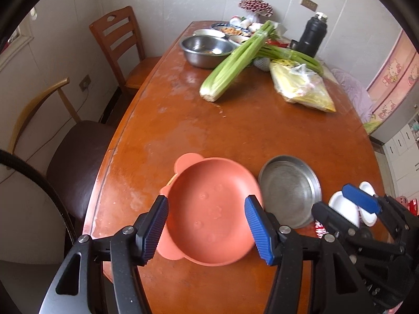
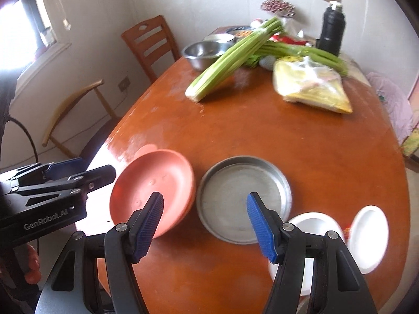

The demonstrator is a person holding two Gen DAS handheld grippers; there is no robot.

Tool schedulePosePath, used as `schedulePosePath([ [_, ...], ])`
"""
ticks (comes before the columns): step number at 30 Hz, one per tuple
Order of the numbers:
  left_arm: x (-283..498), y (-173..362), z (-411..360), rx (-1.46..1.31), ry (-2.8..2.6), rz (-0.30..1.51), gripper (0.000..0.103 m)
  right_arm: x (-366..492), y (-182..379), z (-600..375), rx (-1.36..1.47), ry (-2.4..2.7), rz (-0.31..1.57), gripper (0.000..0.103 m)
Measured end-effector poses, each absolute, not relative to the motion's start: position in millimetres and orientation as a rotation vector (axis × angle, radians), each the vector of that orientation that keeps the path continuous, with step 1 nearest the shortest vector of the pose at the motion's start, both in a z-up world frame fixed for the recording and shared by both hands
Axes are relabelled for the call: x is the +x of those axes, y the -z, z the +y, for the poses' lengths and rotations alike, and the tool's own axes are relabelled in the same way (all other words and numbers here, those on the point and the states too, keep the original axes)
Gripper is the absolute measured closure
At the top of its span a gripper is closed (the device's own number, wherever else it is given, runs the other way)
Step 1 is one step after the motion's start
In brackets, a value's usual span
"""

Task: Organize plates and bowls
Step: 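Move the left tool to the rim of the grey metal pan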

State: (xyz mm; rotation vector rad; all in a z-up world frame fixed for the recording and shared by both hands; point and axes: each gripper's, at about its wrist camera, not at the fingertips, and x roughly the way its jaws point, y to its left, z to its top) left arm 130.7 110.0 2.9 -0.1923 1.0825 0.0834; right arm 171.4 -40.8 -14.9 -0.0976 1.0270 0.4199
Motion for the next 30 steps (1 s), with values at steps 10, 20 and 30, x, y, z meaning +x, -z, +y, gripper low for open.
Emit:
schedulePosePath([
  [10,126.9,-23.0,71.7,-0.181,-0.025,1.067,0.043,169.6,-14.7,-88.9,-0.079,-0.36,0.965,0.035],
  [20,129.2,-30.2,38.9,-0.146,0.009,1.084,0.043,168.1,-25.9,-112.4,-0.077,-0.366,0.953,0.035],
  [30,141.2,6.7,26.0,-0.265,-0.007,1.209,0.043,186.8,-19.9,-128.4,-0.101,-0.371,0.979,0.035],
])
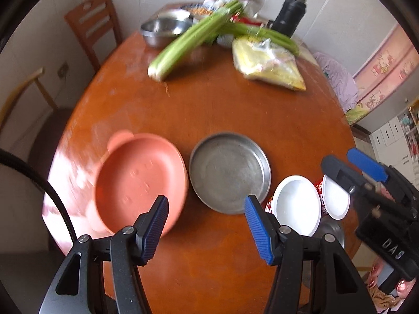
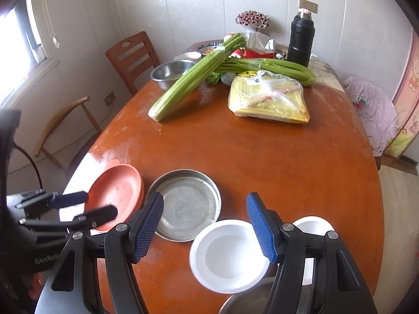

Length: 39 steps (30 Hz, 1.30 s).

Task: Organize plates and bowls
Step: 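Move the left tool to the rim of the grey metal pan, then close the left tool on the grey pan rim and lift it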

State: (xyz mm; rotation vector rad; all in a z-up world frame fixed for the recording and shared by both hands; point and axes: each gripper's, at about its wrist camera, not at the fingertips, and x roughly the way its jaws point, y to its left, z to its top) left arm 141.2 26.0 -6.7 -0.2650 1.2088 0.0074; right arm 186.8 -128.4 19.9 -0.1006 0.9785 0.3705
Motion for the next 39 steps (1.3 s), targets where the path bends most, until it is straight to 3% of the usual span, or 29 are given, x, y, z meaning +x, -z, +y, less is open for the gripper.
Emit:
schedulePosePath([
  [17,151.4,79.8,5.3,-0.469,-0.043,1.373,0.043,249.9,45.8,-117.7,-0.274,-0.463,1.132,0.035],
  [31,180.4,116.9,1.3,-0.562,-0.095,1.397,0.043,280.7,96.9,-100.3,-0.442,-0.531,1.216,0.035],
  [37,189.3,118.6,1.9,-0.539,-0.119,1.374,0.046,291.5,113.1,-91.4,-0.465,-0.539,1.246,0.051],
  [39,191.0,118.1,3.6,-0.538,-0.119,1.367,0.049,294.1,119.7,-87.2,-0.485,-0.549,1.258,0.061],
])
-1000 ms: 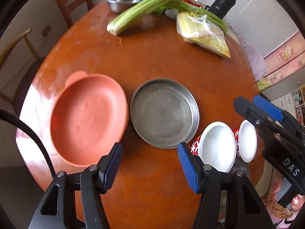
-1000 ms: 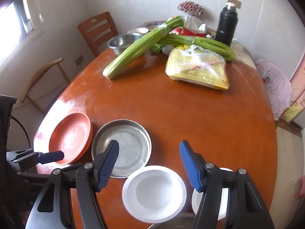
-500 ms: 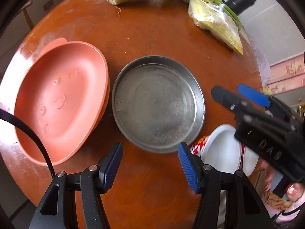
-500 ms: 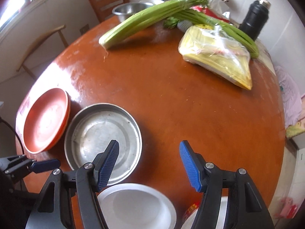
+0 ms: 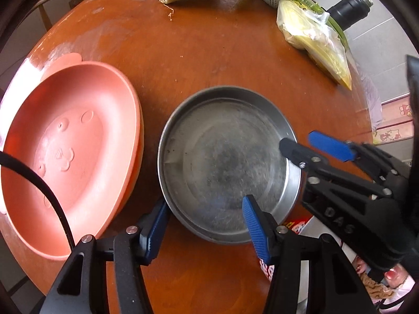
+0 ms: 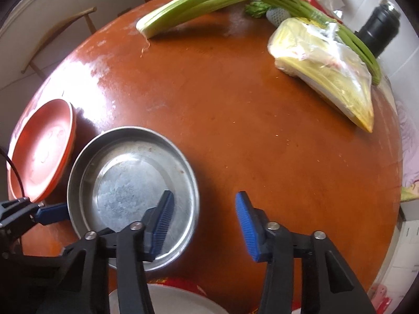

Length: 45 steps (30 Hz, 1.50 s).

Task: Organize plates and bowls
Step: 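Close the left tool on the grey pan rim and lift it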

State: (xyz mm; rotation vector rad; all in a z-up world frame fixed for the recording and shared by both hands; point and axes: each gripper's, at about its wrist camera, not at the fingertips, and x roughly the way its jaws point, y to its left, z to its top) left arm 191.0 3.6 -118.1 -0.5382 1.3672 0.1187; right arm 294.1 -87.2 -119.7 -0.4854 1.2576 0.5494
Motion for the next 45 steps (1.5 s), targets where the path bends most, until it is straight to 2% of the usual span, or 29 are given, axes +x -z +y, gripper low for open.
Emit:
schedulePosePath([
  [3,196.2,118.3,2.5,-0.538,-0.11,1.357,0.059,298.9,130.5,-85.2,-0.471,-0.567,1.304,0.068],
  [8,201.5,118.3,4.9,-0.536,-0.116,1.349,0.061,299.2,135.6,-85.1,-0.476,-0.57,1.313,0.069],
  [34,178.8,43.6,14.8,-0.494,-0.071,1.213,0.061,269.4,41.6,-99.1,-0.32,-0.566,1.161,0.068],
  [45,145.6,7.7,56.0,-0.474,-0.13,1.135,0.061,236.2,7.9,-64.9,-0.329,-0.618,1.091,0.068],
])
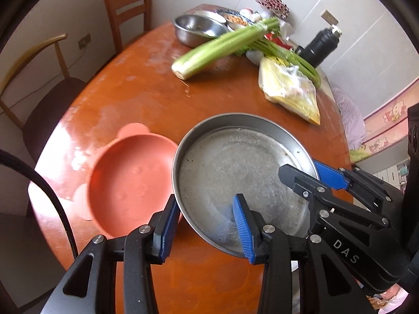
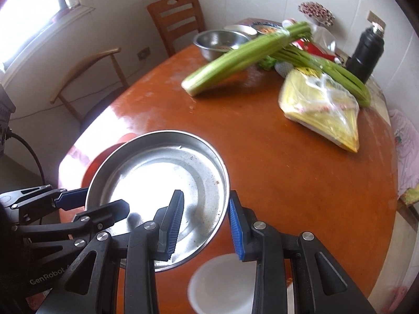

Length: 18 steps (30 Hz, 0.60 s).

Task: Organize plates and bowls
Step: 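Close the left tool on the grey pan rim and lift it, then carry the grey pan with the left tool over the pink plate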

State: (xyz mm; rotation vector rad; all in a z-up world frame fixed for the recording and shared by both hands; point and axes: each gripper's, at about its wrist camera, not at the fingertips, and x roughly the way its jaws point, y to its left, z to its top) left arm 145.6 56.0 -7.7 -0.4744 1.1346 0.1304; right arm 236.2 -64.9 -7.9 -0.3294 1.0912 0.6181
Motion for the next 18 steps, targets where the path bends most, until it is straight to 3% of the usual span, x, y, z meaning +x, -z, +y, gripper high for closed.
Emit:
schedulePosePath([
  [18,94.2,-7.3,118.6,-0.519,-0.237,1.081,0.061,196.1,-11.1,14.7,-0.402,-0.757,1.03,0.068],
])
